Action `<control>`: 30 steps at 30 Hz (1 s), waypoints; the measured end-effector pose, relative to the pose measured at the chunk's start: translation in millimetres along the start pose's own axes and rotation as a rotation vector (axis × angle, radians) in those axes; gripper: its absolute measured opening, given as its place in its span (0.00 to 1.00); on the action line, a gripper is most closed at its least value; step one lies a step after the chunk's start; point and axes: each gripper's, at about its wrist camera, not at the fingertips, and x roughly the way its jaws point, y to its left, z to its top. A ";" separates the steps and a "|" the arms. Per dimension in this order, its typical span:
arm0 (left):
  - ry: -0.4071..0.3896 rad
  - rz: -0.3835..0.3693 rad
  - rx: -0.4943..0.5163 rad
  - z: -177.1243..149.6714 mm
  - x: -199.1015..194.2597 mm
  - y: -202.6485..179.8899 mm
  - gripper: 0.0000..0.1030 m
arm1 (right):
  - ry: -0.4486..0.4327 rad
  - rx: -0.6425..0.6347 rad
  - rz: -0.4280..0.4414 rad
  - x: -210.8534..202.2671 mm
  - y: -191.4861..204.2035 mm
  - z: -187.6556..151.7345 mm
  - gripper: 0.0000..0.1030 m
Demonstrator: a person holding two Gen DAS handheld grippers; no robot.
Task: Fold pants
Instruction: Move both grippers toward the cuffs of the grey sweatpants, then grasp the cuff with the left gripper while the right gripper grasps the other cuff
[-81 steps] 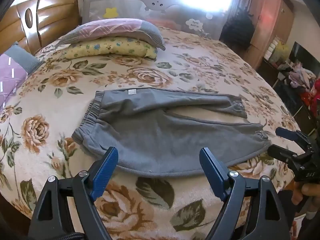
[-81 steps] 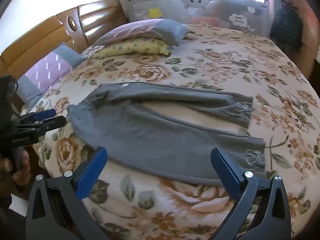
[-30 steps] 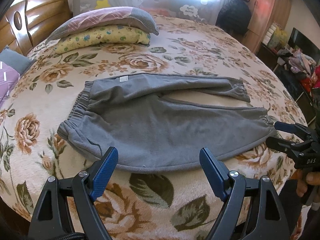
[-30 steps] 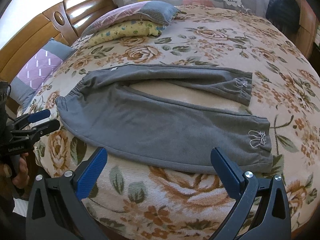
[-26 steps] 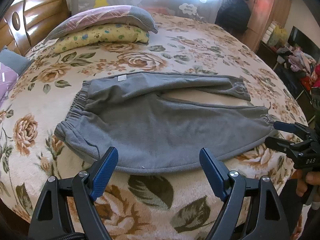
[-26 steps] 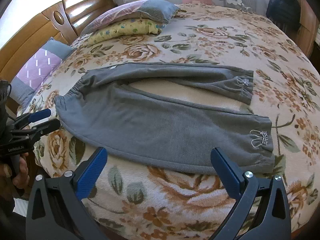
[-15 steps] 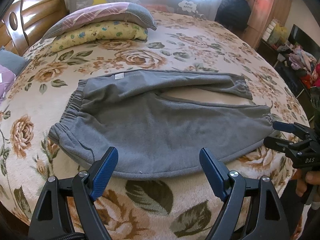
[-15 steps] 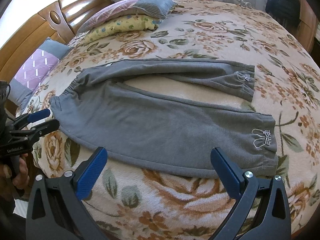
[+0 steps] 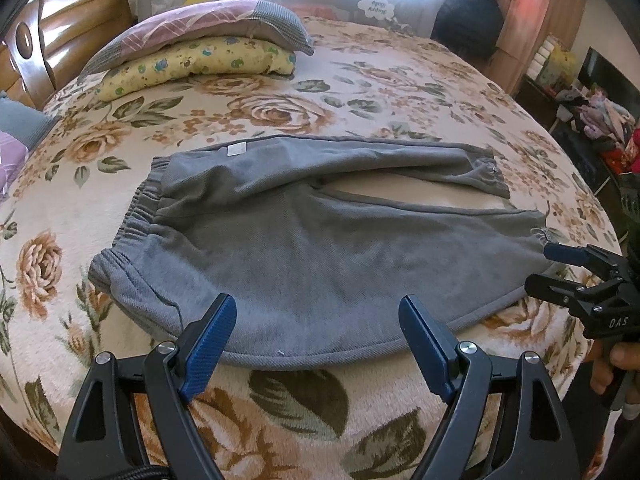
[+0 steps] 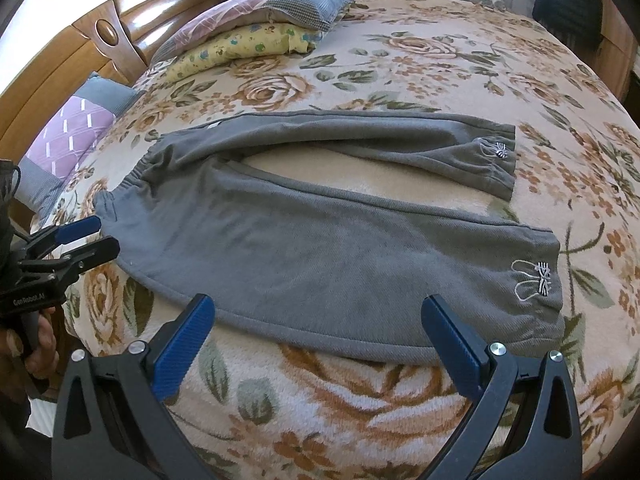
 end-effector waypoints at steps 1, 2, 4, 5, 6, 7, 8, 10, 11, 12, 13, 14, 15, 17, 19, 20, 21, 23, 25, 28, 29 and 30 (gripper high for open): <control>0.002 -0.001 0.000 0.3 0.9 -0.2 0.81 | 0.001 0.001 0.000 0.4 -0.2 0.3 1.00; 0.003 -0.002 0.001 1.0 1.6 -0.2 0.81 | 0.002 0.001 0.000 1.5 -0.3 1.1 1.00; 0.005 -0.002 0.002 1.4 2.8 -0.5 0.81 | 0.004 0.002 0.002 4.0 -0.4 2.3 1.00; 0.005 -0.001 0.003 1.7 3.4 -0.7 0.81 | 0.004 0.002 0.002 4.4 -0.5 2.4 1.00; 0.006 -0.002 0.003 1.7 3.5 -0.8 0.81 | 0.005 0.002 0.002 5.4 -0.7 3.2 1.00; 0.007 -0.002 0.004 1.5 4.2 -0.7 0.81 | 0.006 0.002 0.003 6.8 -0.8 3.6 1.00; 0.008 -0.002 0.005 1.8 5.1 -0.7 0.81 | 0.007 0.002 0.004 7.9 -1.2 4.1 1.00; 0.011 -0.001 0.007 2.8 6.9 -0.8 0.81 | 0.010 0.002 0.004 10.4 -2.3 5.0 1.00; 0.012 -0.001 0.007 3.5 8.0 -0.8 0.81 | 0.012 0.004 0.005 11.3 -2.9 5.4 1.00; 0.014 -0.002 0.007 4.1 9.0 -0.8 0.81 | 0.013 0.005 0.007 12.3 -3.5 5.8 1.00; 0.015 -0.001 0.008 4.5 9.5 -1.4 0.81 | 0.013 0.006 0.008 12.5 -4.2 6.4 1.00; 0.017 -0.001 0.008 5.3 10.6 -1.3 0.81 | 0.013 0.006 0.008 13.2 -4.8 6.9 1.00; 0.018 -0.002 0.009 6.1 11.7 -1.3 0.81 | 0.014 0.008 0.009 14.0 -5.5 7.4 1.00; 0.020 -0.002 0.011 7.8 13.9 -1.9 0.81 | 0.015 0.010 0.010 15.4 -7.5 8.8 1.00; 0.024 -0.004 0.014 9.4 16.3 -2.3 0.81 | 0.016 0.013 0.010 16.9 -9.8 10.5 1.00; 0.027 -0.006 0.015 10.6 17.8 -2.5 0.81 | 0.016 0.015 0.011 17.7 -11.0 11.5 1.00; 0.028 -0.008 0.016 11.4 19.1 -2.8 0.81 | 0.017 0.017 0.011 18.6 -12.5 12.6 1.00; 0.032 -0.011 0.021 13.8 22.3 -3.9 0.81 | 0.016 0.020 0.014 20.2 -15.4 15.1 1.00; 0.037 -0.015 0.031 17.7 26.1 -5.6 0.81 | 0.017 0.018 0.018 22.3 -18.8 18.8 1.00; 0.037 -0.019 0.054 25.2 31.1 -9.2 0.81 | 0.013 0.011 0.014 24.7 -25.8 25.6 1.00; 0.037 -0.021 0.062 27.2 32.2 -10.6 0.81 | 0.012 0.012 0.013 25.3 -29.6 28.8 1.00; 0.037 -0.024 0.070 30.5 34.1 -11.8 0.81 | 0.009 0.015 0.011 25.7 -33.5 32.2 1.00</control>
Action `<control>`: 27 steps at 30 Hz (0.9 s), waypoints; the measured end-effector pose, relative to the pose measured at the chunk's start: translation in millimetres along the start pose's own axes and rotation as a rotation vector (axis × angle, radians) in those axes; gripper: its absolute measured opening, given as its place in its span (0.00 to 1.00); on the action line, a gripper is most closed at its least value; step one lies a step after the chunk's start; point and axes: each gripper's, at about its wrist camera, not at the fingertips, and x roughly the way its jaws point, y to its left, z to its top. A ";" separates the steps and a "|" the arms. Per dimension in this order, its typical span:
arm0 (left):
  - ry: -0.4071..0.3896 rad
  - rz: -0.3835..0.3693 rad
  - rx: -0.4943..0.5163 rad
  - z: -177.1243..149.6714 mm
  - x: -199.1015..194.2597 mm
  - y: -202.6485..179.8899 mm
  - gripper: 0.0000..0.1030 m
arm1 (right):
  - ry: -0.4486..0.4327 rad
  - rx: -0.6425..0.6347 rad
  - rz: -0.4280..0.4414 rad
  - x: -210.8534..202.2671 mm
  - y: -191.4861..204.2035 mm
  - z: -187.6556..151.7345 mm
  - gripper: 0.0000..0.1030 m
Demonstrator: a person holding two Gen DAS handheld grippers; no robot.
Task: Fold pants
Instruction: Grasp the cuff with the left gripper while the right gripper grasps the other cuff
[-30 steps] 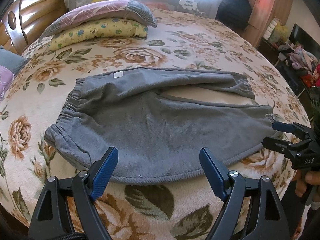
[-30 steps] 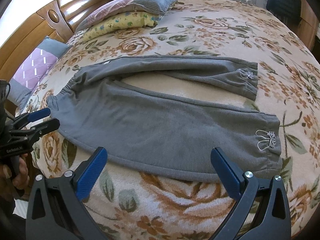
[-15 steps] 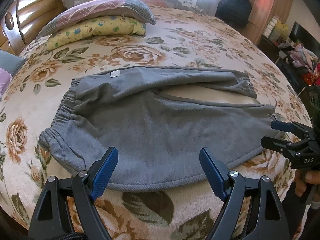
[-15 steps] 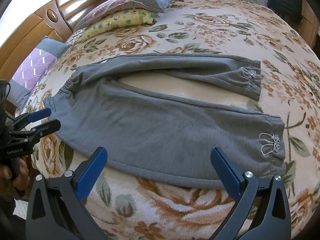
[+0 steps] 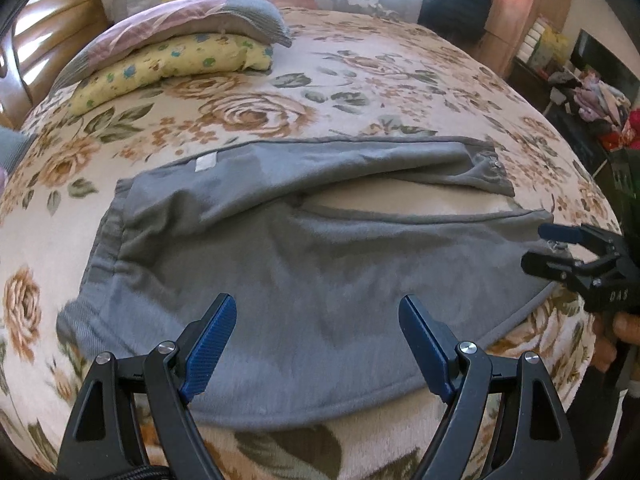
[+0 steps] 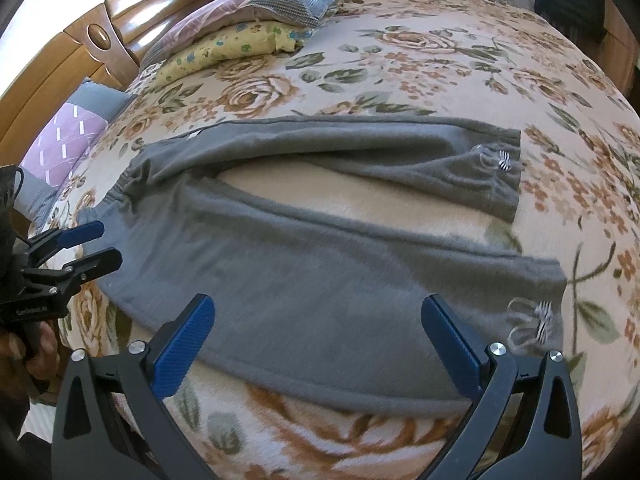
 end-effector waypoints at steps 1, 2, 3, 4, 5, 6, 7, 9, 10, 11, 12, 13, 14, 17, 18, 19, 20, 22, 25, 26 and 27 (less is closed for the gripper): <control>0.000 -0.004 0.008 4.8 2.2 -1.0 0.81 | -0.003 0.003 -0.003 0.3 -4.2 3.4 1.00; 0.000 -0.009 0.014 8.9 4.1 -1.9 0.81 | -0.005 0.006 -0.007 0.6 -8.3 7.2 1.00; 0.001 -0.015 0.024 14.0 6.6 -3.2 0.81 | -0.010 0.010 -0.006 0.4 -12.7 11.2 1.00; 0.001 -0.018 0.032 16.9 8.3 -4.1 0.81 | -0.015 0.016 0.000 0.2 -17.1 15.7 1.00; 0.001 -0.021 0.046 22.6 11.3 -6.2 0.81 | -0.020 0.024 0.005 -0.2 -22.2 20.1 1.00; 0.001 -0.024 0.056 25.6 13.2 -7.5 0.81 | -0.024 0.032 0.008 -0.3 -26.6 24.1 1.00; 0.003 -0.026 0.071 31.5 16.6 -10.0 0.81 | -0.027 0.038 0.012 0.1 -30.9 28.2 1.00; 0.002 -0.025 0.089 40.5 21.7 -14.0 0.81 | -0.030 0.050 0.016 1.7 -40.1 36.0 1.00; 0.002 -0.025 0.098 44.8 24.1 -16.5 0.81 | -0.028 0.055 0.014 2.8 -44.7 39.6 1.00; 0.002 -0.025 0.106 47.1 25.1 -18.4 0.81 | -0.028 0.057 0.009 4.2 -48.9 43.0 1.00; 0.001 -0.028 0.117 51.9 27.7 -21.3 0.81 | -0.028 0.059 0.005 5.2 -52.3 45.7 1.00; 0.001 -0.031 0.125 55.2 29.8 -23.2 0.81 | -0.027 0.061 0.003 6.4 -55.7 48.8 1.00; 0.000 -0.034 0.136 60.2 32.8 -25.8 0.81 | -0.025 0.063 0.002 8.2 -59.9 51.7 1.00; 0.009 -0.054 0.171 77.2 43.3 -34.3 0.81 | -0.018 0.069 0.001 12.6 -72.1 59.3 1.00; 0.012 -0.068 0.186 84.2 47.5 -37.4 0.81 | -0.017 0.070 -0.003 13.4 -76.2 60.9 1.00; 0.016 -0.079 0.200 90.0 51.4 -40.5 0.81 | -0.016 0.068 -0.007 14.1 -79.8 63.1 1.00; 0.022 -0.093 0.218 97.9 56.5 -45.0 0.81 | -0.016 0.065 -0.010 14.7 -83.8 65.8 1.00; 0.032 -0.135 0.259 113.5 66.3 -53.8 0.81 | -0.011 0.053 0.000 15.9 -91.7 70.4 1.00; 0.025 -0.185 0.322 135.0 77.5 -68.0 0.81 | -0.012 0.025 0.014 17.0 -105.8 79.9 1.00; 0.035 -0.200 0.359 142.3 84.0 -74.8 0.81 | -0.010 0.017 0.010 17.9 -111.0 82.8 1.00; 0.040 -0.195 0.396 148.3 90.3 -81.3 0.81 | -0.009 0.014 0.005 18.7 -116.4 85.4 1.00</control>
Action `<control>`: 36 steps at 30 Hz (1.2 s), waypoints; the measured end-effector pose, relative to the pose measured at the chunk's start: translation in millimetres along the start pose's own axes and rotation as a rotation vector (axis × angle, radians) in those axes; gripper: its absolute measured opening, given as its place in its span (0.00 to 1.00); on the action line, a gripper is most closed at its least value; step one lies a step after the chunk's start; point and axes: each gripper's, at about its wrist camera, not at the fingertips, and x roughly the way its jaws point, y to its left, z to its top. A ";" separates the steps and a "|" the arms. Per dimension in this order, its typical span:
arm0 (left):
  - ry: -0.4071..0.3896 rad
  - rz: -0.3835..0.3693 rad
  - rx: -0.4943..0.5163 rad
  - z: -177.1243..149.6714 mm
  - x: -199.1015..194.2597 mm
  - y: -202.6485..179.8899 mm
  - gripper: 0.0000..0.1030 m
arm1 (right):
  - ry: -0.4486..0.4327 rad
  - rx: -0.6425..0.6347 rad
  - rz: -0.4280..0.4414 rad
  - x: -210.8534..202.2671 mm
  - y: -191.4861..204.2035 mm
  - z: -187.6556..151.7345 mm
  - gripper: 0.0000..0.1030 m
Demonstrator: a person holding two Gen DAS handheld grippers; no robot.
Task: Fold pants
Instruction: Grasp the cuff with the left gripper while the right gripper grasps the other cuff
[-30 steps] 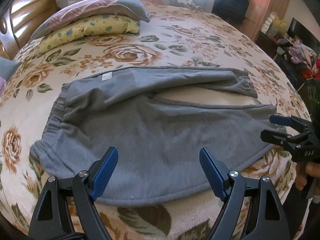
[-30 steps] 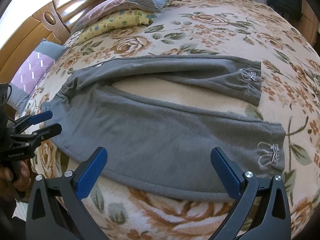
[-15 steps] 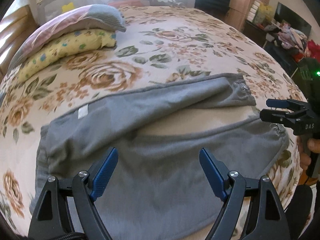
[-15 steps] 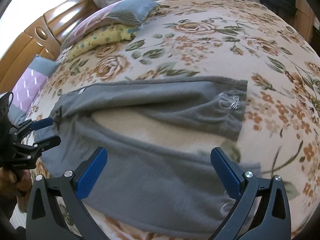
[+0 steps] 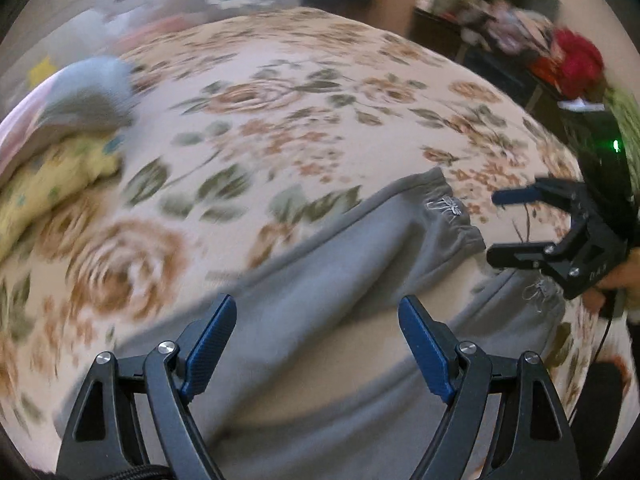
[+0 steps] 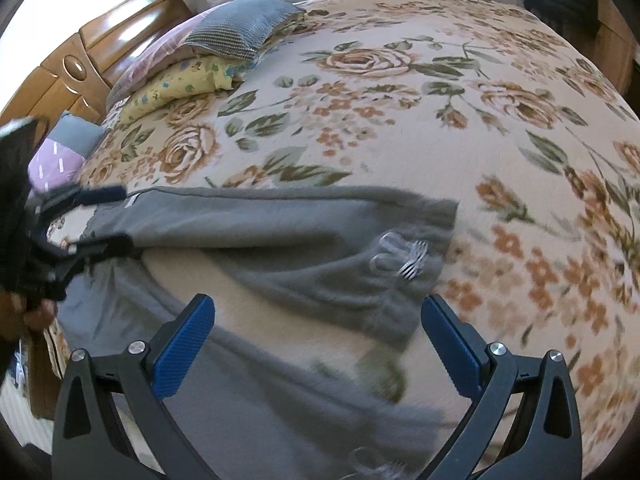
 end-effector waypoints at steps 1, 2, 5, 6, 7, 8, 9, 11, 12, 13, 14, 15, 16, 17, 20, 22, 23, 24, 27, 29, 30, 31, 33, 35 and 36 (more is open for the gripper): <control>0.009 -0.005 0.034 6.1 5.9 -2.5 0.81 | 0.001 -0.002 -0.002 1.0 -3.7 2.7 1.00; 0.021 -0.018 0.078 12.6 13.5 -6.2 0.81 | 0.000 -0.002 0.001 1.9 -9.1 5.1 1.00; 0.060 -0.036 0.174 25.0 34.3 -13.1 0.80 | -0.008 0.003 0.024 4.3 -26.3 13.3 0.97; 0.069 -0.035 0.194 27.5 40.4 -14.1 0.80 | -0.012 -0.001 0.034 5.5 -30.0 16.0 0.96; 0.087 -0.036 0.213 30.8 48.7 -13.9 0.80 | -0.013 -0.006 0.044 7.4 -34.1 19.3 0.92; 0.101 -0.042 0.219 32.7 53.8 -11.8 0.80 | -0.008 -0.008 0.052 10.4 -38.9 22.9 0.87; 0.113 -0.051 0.221 35.1 59.9 -8.5 0.79 | -0.001 -0.006 0.054 12.7 -42.5 26.0 0.86; 0.141 -0.068 0.213 38.8 71.7 0.8 0.77 | 0.005 -0.007 0.061 17.5 -48.5 32.1 0.84; 0.153 -0.078 0.206 39.8 75.7 4.8 0.71 | 0.004 -0.009 0.069 20.3 -51.5 35.3 0.83; 0.168 -0.089 0.198 40.2 81.0 10.0 0.65 | 0.005 -0.007 0.076 23.1 -54.5 37.6 0.82; 0.190 -0.102 0.190 40.2 87.4 15.2 0.63 | 0.007 -0.004 0.078 26.1 -57.2 39.8 0.82; 0.207 -0.112 0.185 39.9 92.0 18.5 0.61 | 0.010 -0.002 0.075 29.7 -59.8 41.8 0.82; 0.220 -0.113 0.185 39.3 97.2 21.4 0.57 | 0.013 -0.002 0.071 32.9 -61.7 43.1 0.82; 0.234 -0.110 0.190 38.5 103.0 23.6 0.57 | 0.013 -0.002 0.067 36.5 -63.6 44.4 0.82; 0.260 -0.134 0.208 37.0 112.6 24.2 0.57 | 0.021 0.002 0.069 46.3 -68.2 46.5 0.82; 0.259 -0.140 0.222 36.6 112.6 22.3 0.57 | 0.025 0.002 0.066 51.8 -70.7 47.1 0.82; 0.261 -0.145 0.228 36.1 112.0 20.7 0.56 | 0.029 0.005 0.071 54.6 -72.0 47.1 0.82; 0.266 -0.151 0.233 35.2 111.3 19.3 0.54 | 0.032 0.009 0.082 57.4 -72.9 46.9 0.82; 0.278 -0.188 0.240 35.0 109.3 12.5 0.34 | 0.042 -0.003 0.081 65.2 -71.8 46.8 0.82; 0.299 -0.218 0.250 33.9 109.9 2.6 0.24 | 0.038 -0.006 0.087 68.4 -70.2 46.5 0.76; 0.304 -0.209 0.267 33.0 111.1 -2.2 0.22 | 0.037 -0.005 0.096 69.7 -69.6 46.8 0.71; 0.310 -0.208 0.268 34.2 113.8 -2.9 0.20 | 0.038 -0.001 0.098 70.9 -69.8 47.1 0.65; 0.320 -0.215 0.243 34.8 112.8 -4.7 0.13 | 0.029 0.007 0.067 70.1 -70.8 47.0 0.48; 0.317 -0.219 0.240 32.6 110.3 -5.0 0.08 | 0.015 0.049 0.073 64.4 -77.4 47.0 0.22; 0.312 -0.218 0.242 30.4 107.3 -5.8 0.07 | 0.002 0.068 0.095 60.8 -80.3 46.3 0.20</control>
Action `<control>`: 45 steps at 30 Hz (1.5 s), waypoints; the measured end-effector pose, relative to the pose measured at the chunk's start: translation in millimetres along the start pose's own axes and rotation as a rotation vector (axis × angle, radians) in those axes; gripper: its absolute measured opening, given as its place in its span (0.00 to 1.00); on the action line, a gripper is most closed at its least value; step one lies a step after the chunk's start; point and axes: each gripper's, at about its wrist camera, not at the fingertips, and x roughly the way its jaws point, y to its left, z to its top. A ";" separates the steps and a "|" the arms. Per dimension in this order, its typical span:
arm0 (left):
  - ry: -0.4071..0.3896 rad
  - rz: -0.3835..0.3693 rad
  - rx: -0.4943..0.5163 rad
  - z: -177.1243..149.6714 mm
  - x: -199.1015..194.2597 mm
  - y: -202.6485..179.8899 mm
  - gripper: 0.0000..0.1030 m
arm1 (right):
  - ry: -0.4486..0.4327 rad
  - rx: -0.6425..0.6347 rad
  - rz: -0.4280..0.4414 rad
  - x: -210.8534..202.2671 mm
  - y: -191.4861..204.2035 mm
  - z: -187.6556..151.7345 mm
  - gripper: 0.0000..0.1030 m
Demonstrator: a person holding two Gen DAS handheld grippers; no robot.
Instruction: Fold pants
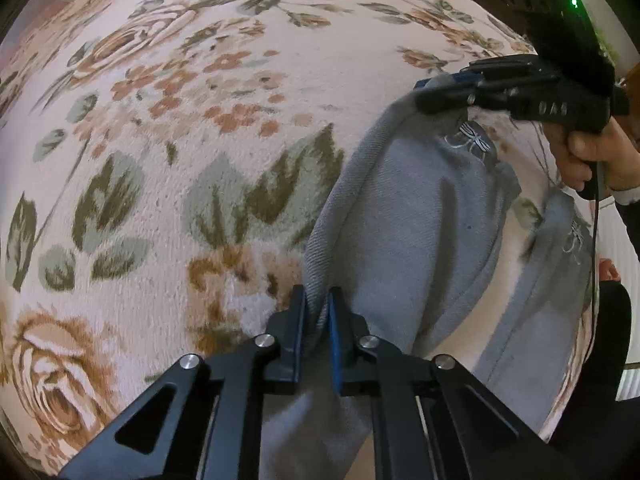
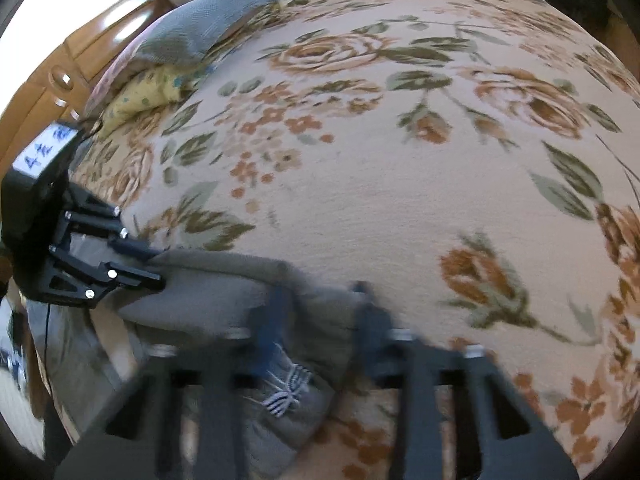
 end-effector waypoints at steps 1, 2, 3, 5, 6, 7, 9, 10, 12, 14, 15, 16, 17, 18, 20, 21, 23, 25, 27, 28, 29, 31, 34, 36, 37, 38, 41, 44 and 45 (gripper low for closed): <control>-0.003 -0.001 0.001 -3.5 -2.7 -0.1 0.06 | -0.016 0.010 0.018 -5.3 -1.3 -1.1 0.18; -0.008 0.000 0.000 -6.2 -4.6 -2.4 0.05 | -0.031 0.008 0.027 -11.8 -0.3 -2.6 0.17; -0.014 0.001 -0.002 -10.1 -8.4 -2.8 0.05 | -0.040 0.003 0.027 -15.5 2.1 -3.5 0.16; -0.031 0.007 -0.007 -14.3 -14.0 -6.8 0.05 | -0.051 -0.012 0.029 -23.6 8.3 -5.2 0.15; -0.041 0.008 -0.009 -17.0 -18.3 -9.4 0.04 | -0.058 -0.025 0.029 -29.4 12.7 -6.8 0.14; -0.047 0.008 -0.011 -20.2 -22.9 -10.4 0.04 | -0.064 -0.033 0.028 -33.0 15.8 -7.7 0.14; -0.065 0.011 -0.014 -22.6 -28.8 -14.2 0.04 | -0.077 -0.049 0.034 -42.6 22.5 -10.7 0.14; -0.073 0.011 -0.017 -25.8 -32.9 -16.4 0.04 | -0.086 -0.063 0.039 -49.0 27.1 -12.9 0.14; -0.092 0.011 -0.027 -30.2 -41.7 -20.5 0.04 | -0.102 -0.087 0.048 -59.9 35.4 -17.3 0.13; -0.111 0.009 -0.040 -34.6 -48.9 -25.6 0.03 | -0.118 -0.114 0.063 -71.8 43.0 -24.5 0.13; -0.121 0.007 -0.047 -38.4 -53.6 -29.1 0.03 | -0.127 -0.129 0.070 -77.3 46.6 -28.4 0.13; -0.131 0.006 -0.052 -43.4 -58.4 -33.6 0.03 | -0.133 -0.144 0.079 -82.8 50.3 -33.1 0.13; -0.137 0.006 -0.054 -45.6 -60.1 -35.5 0.03 | -0.137 -0.162 0.088 -88.6 53.8 -38.8 0.13; -0.142 0.005 -0.055 -48.1 -63.9 -38.5 0.03 | -0.142 -0.185 0.094 -94.2 57.8 -45.1 0.13; -0.152 0.005 -0.057 -53.9 -69.6 -48.9 0.03 | -0.149 -0.229 0.109 -103.7 64.7 -58.3 0.13; -0.155 0.003 -0.058 -56.7 -71.7 -52.6 0.03 | -0.151 -0.247 0.117 -107.8 67.4 -65.4 0.13; -0.162 0.004 -0.059 -65.1 -76.9 -64.5 0.03 | -0.142 -0.266 0.119 -113.1 70.2 -78.0 0.13; -0.165 -0.005 -0.062 -72.0 -79.1 -74.5 0.03 | -0.129 -0.273 0.111 -117.5 70.6 -90.7 0.12; -0.171 -0.013 -0.060 -79.4 -81.4 -85.8 0.03 | -0.122 -0.266 0.110 -121.5 69.1 -101.5 0.12; -0.173 -0.014 -0.057 -82.7 -82.5 -91.0 0.03 | -0.117 -0.263 0.111 -123.0 68.0 -107.3 0.12; -0.176 -0.019 -0.056 -85.8 -83.2 -96.4 0.03 | -0.114 -0.261 0.110 -124.8 67.3 -112.3 0.12; -0.179 -0.028 -0.057 -90.8 -83.8 -104.8 0.03 | -0.106 -0.258 0.104 -127.5 65.8 -122.8 0.12; -0.179 -0.033 -0.054 -99.3 -82.5 -118.2 0.03 | -0.098 -0.257 0.096 -131.3 66.0 -136.6 0.12; -0.178 -0.042 -0.062 -105.8 -81.2 -124.9 0.03 | -0.096 -0.259 0.090 -133.7 67.3 -143.7 0.12; -0.178 -0.045 -0.067 -108.6 -80.1 -128.3 0.03 | -0.094 -0.261 0.086 -134.7 67.8 -147.0 0.12; -0.177 -0.050 -0.070 -110.9 -79.0 -130.8 0.03 | -0.092 -0.264 0.082 -135.6 68.7 -150.3 0.12; -0.174 -0.059 -0.081 -117.2 -75.5 -138.4 0.03 | -0.081 -0.273 0.065 -136.8 70.7 -159.2 0.12; -0.177 -0.070 -0.087 -121.2 -73.6 -145.6 0.03 | -0.066 -0.292 0.033 -137.1 73.2 -168.0 0.12; -0.177 -0.068 -0.086 -122.3 -72.7 -148.4 0.03 | -0.061 -0.297 0.024 -137.2 73.9 -170.6 0.12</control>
